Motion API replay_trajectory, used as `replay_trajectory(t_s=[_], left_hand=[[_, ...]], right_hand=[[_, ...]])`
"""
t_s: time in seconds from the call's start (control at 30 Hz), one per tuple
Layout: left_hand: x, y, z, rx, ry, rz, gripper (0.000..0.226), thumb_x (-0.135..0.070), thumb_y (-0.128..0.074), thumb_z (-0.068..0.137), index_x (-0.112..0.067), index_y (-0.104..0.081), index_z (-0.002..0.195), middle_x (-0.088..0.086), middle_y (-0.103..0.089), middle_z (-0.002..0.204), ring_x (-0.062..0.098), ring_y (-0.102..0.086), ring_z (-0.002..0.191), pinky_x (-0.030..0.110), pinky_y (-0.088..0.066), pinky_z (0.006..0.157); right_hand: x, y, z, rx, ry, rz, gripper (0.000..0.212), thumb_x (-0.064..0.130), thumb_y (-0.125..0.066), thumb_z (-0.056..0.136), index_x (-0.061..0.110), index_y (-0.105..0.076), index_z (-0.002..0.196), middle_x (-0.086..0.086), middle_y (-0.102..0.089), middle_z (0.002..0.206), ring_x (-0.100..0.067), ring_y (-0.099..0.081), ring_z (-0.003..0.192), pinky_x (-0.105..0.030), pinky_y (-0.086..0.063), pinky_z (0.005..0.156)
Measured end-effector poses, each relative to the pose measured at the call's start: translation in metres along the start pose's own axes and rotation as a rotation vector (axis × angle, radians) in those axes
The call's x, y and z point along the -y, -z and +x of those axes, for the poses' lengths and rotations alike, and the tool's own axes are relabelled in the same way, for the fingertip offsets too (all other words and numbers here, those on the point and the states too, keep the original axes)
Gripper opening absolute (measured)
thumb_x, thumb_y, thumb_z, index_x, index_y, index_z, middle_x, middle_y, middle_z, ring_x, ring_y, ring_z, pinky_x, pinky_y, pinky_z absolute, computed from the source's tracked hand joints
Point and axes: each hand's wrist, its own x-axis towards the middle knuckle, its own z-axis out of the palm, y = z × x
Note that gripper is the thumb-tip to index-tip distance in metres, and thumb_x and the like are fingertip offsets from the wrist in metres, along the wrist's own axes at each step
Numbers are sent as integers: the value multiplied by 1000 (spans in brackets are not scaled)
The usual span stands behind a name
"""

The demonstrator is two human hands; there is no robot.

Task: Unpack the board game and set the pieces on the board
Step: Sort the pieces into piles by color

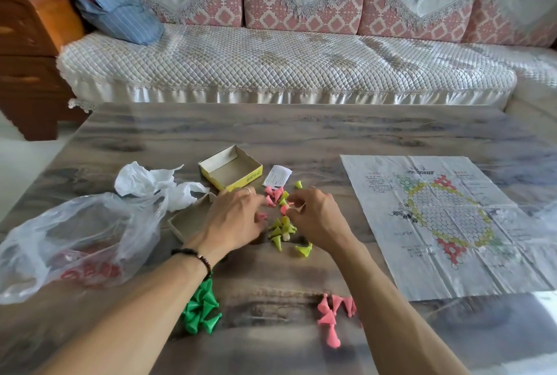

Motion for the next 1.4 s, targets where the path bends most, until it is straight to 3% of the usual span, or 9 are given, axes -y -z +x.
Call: replay_trajectory(t_s=[0.1,0.3,0.4,0.47,0.73,0.93,1.1,1.27,1.4], left_hand=[[-1,-6,8,24,-11,-7,17,-31,-61,87,-23,-67,100,0,-64,100,22,-61,97,33,-40,82],[15,-11,11,67,-7,-50,18,-17,-61,86,-22,-69,101,4,-67,97,25,-63,96,34,-47,79],[18,-7,10,93,26,10,8,-17,-61,86,-14,-68,91,4,-69,93,24,-64,90,26,-39,67],[16,-2,9,101,48,32,7,-16,-61,87,-13,-68,88,5,-69,94,24,-63,89,23,-33,65],[10,6,9,148,29,115,9,-14,-59,89,-13,-66,93,7,-69,99,27,-64,96,36,-46,79],[8,4,12,171,-5,-12,14,-10,-60,89,-16,-57,77,11,-68,92,30,-64,89,36,-46,73],[-5,8,11,6,-9,-270,10,-11,-61,88,-10,-71,87,12,-71,87,30,-64,84,32,-45,69],[-40,4,-9,-11,61,-651,11,-9,-68,87,-14,-76,92,-12,-65,69,2,-62,59,17,-46,60],[-69,-8,-31,79,52,-721,7,-9,-67,87,-12,-74,88,-8,-69,72,0,-62,59,13,-45,61]], right_hand=[[4,-9,17,-5,73,-42,14,18,-64,78,11,-68,89,-7,-65,89,-28,-58,80,-34,-46,67],[7,-22,35,37,145,-132,12,20,-61,86,10,-66,87,-15,-69,91,-39,-59,83,-33,-42,62],[13,-25,41,99,180,-227,20,18,-61,85,15,-66,104,-13,-68,103,-38,-61,93,-39,-50,72],[16,-28,44,158,226,-308,18,15,-57,85,15,-65,102,-13,-67,105,-37,-62,94,-41,-51,72],[17,-25,40,146,211,-259,15,8,-54,84,8,-65,94,-21,-66,96,-42,-60,87,-37,-43,65],[13,-19,36,89,105,-50,6,9,-61,80,8,-65,84,-9,-68,79,-28,-60,75,-32,-47,63],[10,11,19,22,-1,130,16,12,-67,77,22,-58,68,4,-62,64,-11,-56,61,-20,-44,57],[-11,35,-18,19,-61,153,14,13,-70,75,21,-60,68,4,-63,60,-13,-60,60,-27,-49,60],[-31,53,-59,3,-138,143,17,7,-69,74,19,-61,66,2,-63,56,-7,-56,53,-23,-47,55]])
